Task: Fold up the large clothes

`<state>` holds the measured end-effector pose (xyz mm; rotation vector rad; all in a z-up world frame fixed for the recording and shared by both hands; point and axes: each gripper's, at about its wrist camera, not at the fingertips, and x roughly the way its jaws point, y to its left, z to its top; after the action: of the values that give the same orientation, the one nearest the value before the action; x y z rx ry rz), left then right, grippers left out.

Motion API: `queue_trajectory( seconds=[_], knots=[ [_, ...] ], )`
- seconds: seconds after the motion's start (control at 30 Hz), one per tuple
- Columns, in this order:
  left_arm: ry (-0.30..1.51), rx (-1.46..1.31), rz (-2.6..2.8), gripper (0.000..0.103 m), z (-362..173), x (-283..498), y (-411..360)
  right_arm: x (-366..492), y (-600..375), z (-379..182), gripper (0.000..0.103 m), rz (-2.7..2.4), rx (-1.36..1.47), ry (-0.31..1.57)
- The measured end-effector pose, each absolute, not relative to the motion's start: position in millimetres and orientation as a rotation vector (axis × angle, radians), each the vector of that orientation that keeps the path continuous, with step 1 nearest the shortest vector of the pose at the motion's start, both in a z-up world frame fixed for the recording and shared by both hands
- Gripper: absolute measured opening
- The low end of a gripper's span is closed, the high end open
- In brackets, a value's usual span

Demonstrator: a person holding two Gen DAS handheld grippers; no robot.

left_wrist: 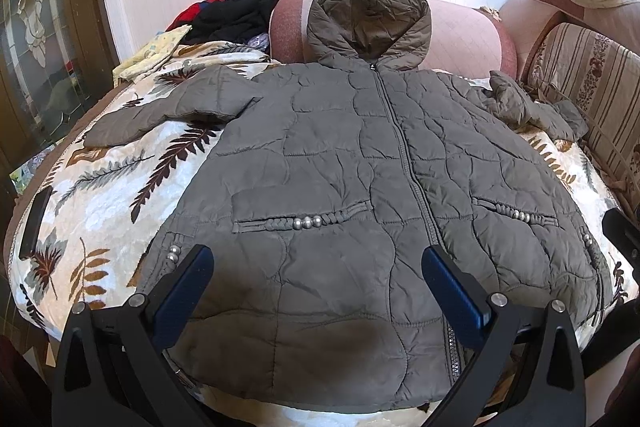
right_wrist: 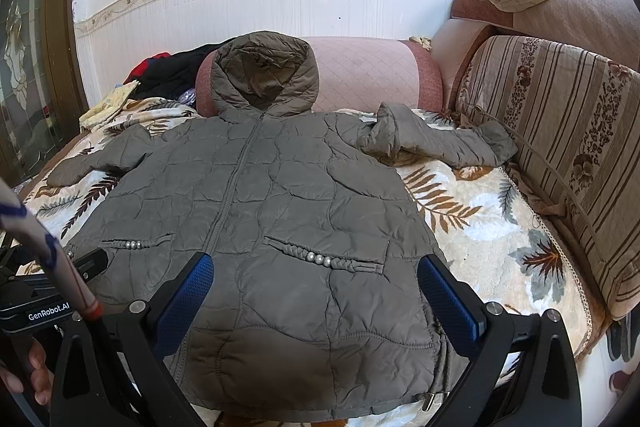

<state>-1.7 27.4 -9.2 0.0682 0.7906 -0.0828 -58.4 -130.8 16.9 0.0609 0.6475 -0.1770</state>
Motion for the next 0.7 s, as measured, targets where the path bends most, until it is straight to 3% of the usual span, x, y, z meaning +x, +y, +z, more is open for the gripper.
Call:
queue_trajectory(
  seconds=[0.7],
  knots=[
    [0.775, 0.043, -0.056, 0.103, 0, -2, 39, -54, -124, 23, 0.103, -0.165, 0.052, 0.641]
  ],
)
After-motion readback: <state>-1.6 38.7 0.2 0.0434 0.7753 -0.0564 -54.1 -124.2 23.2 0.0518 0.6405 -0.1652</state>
